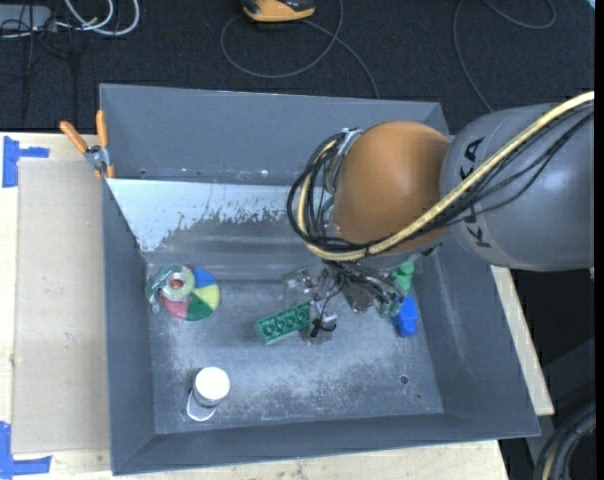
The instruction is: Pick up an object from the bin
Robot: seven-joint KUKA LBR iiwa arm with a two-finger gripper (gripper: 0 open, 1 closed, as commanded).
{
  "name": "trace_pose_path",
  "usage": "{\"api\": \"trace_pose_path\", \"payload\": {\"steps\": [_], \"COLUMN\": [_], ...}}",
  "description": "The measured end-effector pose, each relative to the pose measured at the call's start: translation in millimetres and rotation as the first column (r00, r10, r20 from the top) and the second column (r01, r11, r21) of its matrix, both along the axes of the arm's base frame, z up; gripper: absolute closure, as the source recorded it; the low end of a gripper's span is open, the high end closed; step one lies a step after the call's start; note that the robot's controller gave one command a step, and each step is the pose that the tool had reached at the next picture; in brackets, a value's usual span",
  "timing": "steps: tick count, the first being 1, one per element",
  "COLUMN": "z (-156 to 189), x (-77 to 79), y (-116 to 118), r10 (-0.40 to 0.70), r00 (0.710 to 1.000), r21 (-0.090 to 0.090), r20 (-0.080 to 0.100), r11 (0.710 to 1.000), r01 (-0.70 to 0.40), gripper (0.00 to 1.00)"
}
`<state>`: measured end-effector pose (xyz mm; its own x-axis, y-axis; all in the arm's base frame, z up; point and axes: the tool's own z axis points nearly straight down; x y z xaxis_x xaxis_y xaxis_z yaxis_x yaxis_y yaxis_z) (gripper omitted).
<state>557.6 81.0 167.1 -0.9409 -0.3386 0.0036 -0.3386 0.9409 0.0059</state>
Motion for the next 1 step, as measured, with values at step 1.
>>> {"api": "trace_pose_path", "payload": {"steps": [1], "z": [54.5], "x": [2.9], "y": [-11.4], "r10": [-0.002], "r00": [1.0], "r21": [-0.001], "r20": [-0.009], "r11": [1.0], "r01": [0.002], "gripper": [1.0]}}
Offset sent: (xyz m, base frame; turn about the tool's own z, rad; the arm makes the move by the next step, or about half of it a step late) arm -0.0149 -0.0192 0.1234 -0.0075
